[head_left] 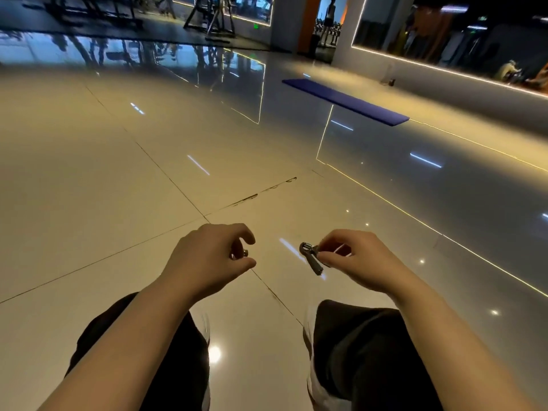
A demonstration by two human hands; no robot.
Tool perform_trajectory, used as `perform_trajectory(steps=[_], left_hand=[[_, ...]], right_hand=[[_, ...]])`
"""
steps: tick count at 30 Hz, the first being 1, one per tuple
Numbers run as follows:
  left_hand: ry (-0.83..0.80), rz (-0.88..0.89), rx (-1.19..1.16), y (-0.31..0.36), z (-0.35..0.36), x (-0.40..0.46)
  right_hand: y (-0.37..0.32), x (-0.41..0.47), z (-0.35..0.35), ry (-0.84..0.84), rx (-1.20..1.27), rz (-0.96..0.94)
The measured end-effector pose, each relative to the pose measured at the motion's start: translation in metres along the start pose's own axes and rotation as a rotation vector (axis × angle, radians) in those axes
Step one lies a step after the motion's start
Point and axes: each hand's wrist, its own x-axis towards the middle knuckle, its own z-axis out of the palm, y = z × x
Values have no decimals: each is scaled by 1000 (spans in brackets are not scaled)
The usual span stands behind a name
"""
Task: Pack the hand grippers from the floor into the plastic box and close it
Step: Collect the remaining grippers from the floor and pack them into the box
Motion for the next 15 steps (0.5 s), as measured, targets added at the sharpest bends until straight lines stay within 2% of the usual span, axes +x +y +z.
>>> perform_trajectory(steps=[2, 5, 8, 12, 15], left_hand=[[-9, -24, 25, -5, 2, 20], [-19, -14, 53, -5, 11, 57], [-86, 28, 178, -6, 25, 96], [-183, 36, 326, -16, 49, 141], [-247, 19, 377, -32, 66, 172]], right_hand=[[19, 25, -1, 11, 107, 101], [41, 63, -1, -111, -62, 106], [51, 89, 2, -233, -64, 78], [73, 125, 9, -487, -301, 47], [97, 164, 9, -552, -389, 87]])
